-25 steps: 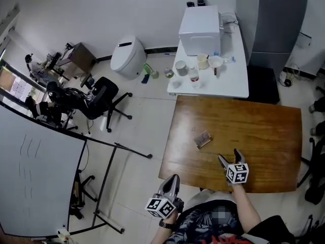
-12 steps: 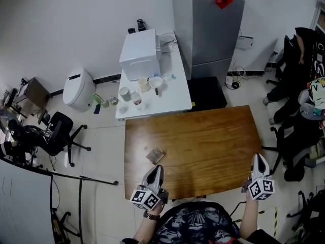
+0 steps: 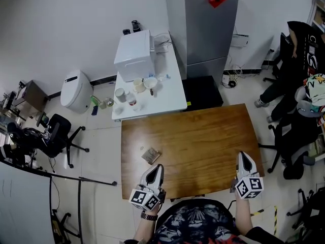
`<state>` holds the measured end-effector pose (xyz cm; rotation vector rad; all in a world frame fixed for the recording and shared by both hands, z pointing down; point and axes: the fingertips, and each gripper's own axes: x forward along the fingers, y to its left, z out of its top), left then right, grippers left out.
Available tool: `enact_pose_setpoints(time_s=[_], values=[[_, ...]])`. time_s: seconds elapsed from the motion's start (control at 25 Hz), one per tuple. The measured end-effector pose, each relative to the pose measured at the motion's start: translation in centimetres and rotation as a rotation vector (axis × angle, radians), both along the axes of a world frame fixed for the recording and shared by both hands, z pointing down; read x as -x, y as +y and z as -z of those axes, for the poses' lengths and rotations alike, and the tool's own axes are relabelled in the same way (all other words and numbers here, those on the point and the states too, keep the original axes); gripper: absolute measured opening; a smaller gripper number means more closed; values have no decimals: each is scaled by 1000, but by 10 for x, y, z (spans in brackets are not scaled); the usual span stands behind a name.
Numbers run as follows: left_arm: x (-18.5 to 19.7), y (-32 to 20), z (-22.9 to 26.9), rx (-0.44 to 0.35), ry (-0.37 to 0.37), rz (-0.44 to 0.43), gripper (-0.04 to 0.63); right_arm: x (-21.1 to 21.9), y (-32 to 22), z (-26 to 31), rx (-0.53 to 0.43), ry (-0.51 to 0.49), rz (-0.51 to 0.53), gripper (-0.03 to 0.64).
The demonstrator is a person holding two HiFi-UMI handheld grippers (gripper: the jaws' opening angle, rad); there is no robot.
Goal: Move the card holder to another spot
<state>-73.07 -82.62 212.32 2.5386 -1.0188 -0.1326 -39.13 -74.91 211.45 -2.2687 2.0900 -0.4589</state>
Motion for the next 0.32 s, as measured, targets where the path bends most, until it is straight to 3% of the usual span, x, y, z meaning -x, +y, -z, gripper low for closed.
enact_pose_setpoints(time_s=[0.08, 0.32], values=[[-17, 8, -3, 15, -29, -69, 6, 9, -5, -3, 7, -11, 34, 6], [-62, 34, 29, -4, -24, -238, 6, 35, -16, -6, 13, -19, 122, 6]])
